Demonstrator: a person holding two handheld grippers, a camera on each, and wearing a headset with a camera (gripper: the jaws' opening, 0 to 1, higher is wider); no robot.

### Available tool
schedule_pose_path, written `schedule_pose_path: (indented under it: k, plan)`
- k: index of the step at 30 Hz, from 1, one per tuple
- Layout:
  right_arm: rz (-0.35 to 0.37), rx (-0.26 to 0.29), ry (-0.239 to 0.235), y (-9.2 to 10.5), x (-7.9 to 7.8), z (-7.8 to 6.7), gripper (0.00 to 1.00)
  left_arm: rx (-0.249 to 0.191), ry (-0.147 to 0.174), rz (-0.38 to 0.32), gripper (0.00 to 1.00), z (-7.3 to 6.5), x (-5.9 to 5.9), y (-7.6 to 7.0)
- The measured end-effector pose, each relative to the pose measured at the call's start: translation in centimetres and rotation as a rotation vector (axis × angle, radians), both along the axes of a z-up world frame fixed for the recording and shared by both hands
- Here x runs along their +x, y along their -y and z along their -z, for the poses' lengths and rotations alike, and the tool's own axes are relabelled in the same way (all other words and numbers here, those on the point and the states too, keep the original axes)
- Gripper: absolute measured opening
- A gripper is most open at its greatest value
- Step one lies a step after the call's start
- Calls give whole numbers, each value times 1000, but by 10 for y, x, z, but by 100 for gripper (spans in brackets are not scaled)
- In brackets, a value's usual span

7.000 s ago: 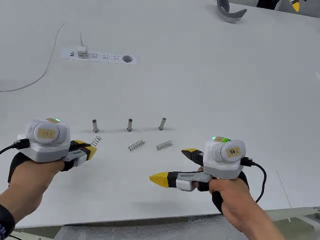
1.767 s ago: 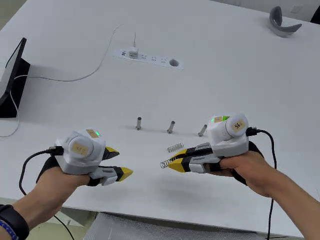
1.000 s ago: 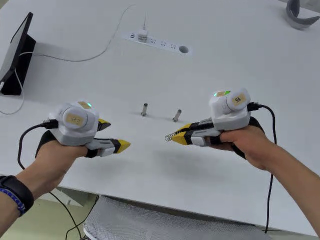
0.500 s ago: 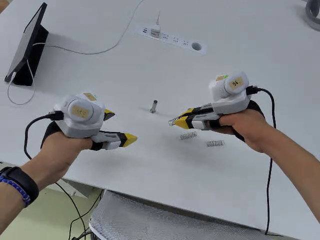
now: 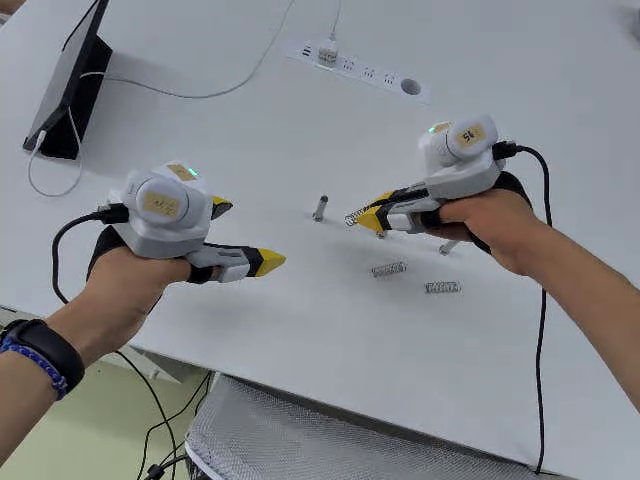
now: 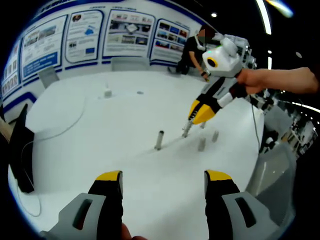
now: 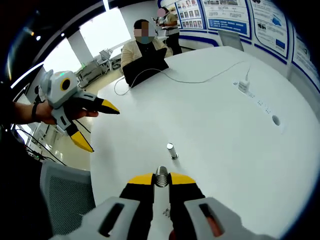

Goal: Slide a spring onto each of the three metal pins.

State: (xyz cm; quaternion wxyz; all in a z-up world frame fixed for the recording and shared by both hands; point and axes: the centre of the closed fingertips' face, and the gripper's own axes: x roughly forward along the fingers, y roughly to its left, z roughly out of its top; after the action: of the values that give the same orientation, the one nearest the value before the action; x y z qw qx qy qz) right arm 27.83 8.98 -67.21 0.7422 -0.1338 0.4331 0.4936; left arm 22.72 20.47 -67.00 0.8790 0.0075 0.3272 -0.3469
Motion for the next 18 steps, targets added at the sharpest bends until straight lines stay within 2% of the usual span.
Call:
schedule_pose_path:
  k: [7, 18]
  plan:
    - [-35, -25, 10, -2, 15, 6, 12, 6, -1, -13, 70, 1, 3, -4]
    - [-79, -51, 22, -12, 29, 8, 12, 13, -14, -18, 71, 5, -1, -10]
